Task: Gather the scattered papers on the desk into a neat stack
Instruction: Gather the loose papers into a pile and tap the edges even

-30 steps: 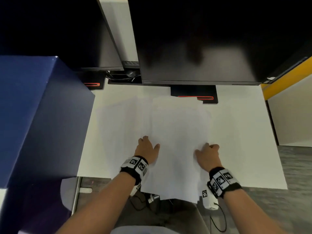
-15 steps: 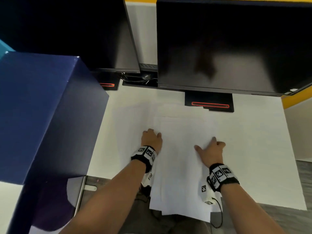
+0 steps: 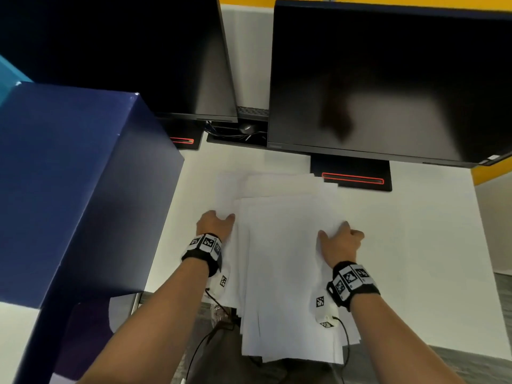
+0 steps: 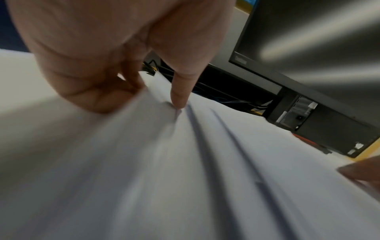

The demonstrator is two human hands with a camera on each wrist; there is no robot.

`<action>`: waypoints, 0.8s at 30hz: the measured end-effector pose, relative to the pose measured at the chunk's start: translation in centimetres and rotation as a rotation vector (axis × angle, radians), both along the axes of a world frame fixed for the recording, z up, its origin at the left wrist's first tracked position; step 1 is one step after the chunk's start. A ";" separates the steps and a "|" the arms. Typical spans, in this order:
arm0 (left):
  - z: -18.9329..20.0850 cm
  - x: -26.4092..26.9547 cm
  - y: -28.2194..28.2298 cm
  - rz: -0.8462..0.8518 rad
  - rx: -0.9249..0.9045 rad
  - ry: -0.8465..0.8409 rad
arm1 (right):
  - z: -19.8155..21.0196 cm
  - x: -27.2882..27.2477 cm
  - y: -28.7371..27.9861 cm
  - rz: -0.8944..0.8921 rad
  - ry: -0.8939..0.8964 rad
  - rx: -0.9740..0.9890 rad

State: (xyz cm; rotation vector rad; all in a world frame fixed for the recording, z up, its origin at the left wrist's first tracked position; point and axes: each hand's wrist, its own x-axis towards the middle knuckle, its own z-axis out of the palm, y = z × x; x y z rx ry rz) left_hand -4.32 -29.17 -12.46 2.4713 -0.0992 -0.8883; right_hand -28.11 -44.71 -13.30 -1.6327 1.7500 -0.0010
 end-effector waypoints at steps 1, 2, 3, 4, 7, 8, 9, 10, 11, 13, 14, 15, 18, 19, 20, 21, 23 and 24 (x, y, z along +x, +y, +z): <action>0.1 -0.3 -0.4 -0.022 -0.004 -0.001 | -0.1 0.5 0.2 0.016 -0.015 0.006; 0.4 -0.5 -0.6 -0.020 -0.016 -0.004 | -0.1 0.8 0.3 0.024 -0.016 0.002; 0.7 -0.6 -0.5 0.005 -0.045 -0.007 | 0.1 0.7 0.2 0.018 -0.005 -0.001; 0.8 -0.6 -0.2 0.037 -0.078 -0.010 | 0.2 0.3 0.0 -0.005 0.009 -0.003; 0.8 -1.1 0.5 0.023 -0.117 0.001 | 0.3 -0.5 0.1 -0.067 0.054 0.009; 0.8 -1.7 0.4 0.003 -0.119 0.005 | 0.4 -0.2 0.4 -0.054 0.061 0.015; 0.9 -2.4 -0.1 0.007 -0.137 0.015 | 0.6 0.5 0.9 -0.022 0.053 0.031; 1.1 -3.1 -0.7 0.017 -0.172 0.042 | 0.6 1.3 1.3 0.030 0.024 0.048; 1.6 -3.8 -1.4 0.018 -0.219 0.065 | 0.9 2.3 1.6 0.073 -0.022 0.082; 2.7 -4.3 -2.8 0.042 -0.319 0.103 | 1.0 3.5 1.3 0.126 -0.135 0.154; 3.0 -4.2 -3.1 0.065 -0.360 0.119 | 1.1 3.5 0.9 0.130 -0.179 0.164; 3.1 -3.8 -2.9 0.079 -0.383 0.127 | 1.3 3.1 0.5 0.125 -0.181 0.155; 2.7 -2.7 -0.3 -0.066 -0.250 0.104 | 1.7 -0.5 -0.3 0.184 -0.039 0.065; 2.2 -2.5 1.2 -0.134 -0.161 0.093 | 1.9 -1.9 -0.1 0.201 0.004 0.066; 1.5 -2.5 2.7 -0.183 -0.087 0.091 | 2.1 -3.1 0.4 0.221 0.012 0.086; 1.0 -2.8 4.0 -0.235 -0.031 0.090 | 2.4 -4.1 1.3 0.245 0.030 0.128; 0.3 -4.4 5.7 -0.351 0.051 0.103 | 2.3 -4.9 3.5 0.344 0.109 0.110; 0.0 -5.3 6.0 -0.369 0.066 0.112 | 2.1 -4.9 4.6 0.397 0.136 0.075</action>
